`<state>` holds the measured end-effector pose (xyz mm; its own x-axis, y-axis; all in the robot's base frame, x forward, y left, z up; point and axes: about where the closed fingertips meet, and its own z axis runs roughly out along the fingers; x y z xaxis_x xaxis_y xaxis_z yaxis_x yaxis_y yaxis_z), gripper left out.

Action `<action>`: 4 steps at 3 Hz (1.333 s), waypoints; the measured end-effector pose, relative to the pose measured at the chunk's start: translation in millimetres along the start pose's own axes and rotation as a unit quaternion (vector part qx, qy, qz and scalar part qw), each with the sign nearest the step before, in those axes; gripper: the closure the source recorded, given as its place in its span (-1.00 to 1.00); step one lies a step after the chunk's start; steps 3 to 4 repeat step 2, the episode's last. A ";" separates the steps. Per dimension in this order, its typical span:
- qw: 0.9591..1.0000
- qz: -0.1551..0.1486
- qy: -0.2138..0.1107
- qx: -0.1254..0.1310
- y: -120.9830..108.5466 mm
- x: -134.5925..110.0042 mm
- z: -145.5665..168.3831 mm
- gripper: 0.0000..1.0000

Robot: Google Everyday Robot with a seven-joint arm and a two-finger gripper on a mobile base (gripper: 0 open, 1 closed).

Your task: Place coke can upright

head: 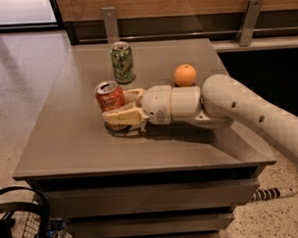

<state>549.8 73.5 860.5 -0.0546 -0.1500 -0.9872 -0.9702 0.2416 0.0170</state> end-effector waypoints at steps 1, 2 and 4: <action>1.000 -0.001 0.000 -0.002 1.3 -0.6 1.7 -0.66; 1.000 -0.001 0.000 -0.004 2.7 -1.1 3.4 -1.00; 1.000 -0.001 0.000 -0.004 2.7 -1.1 3.4 -1.00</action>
Offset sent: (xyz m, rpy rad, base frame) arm -0.0008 0.0020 0.0003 -0.0001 -0.0004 0.0037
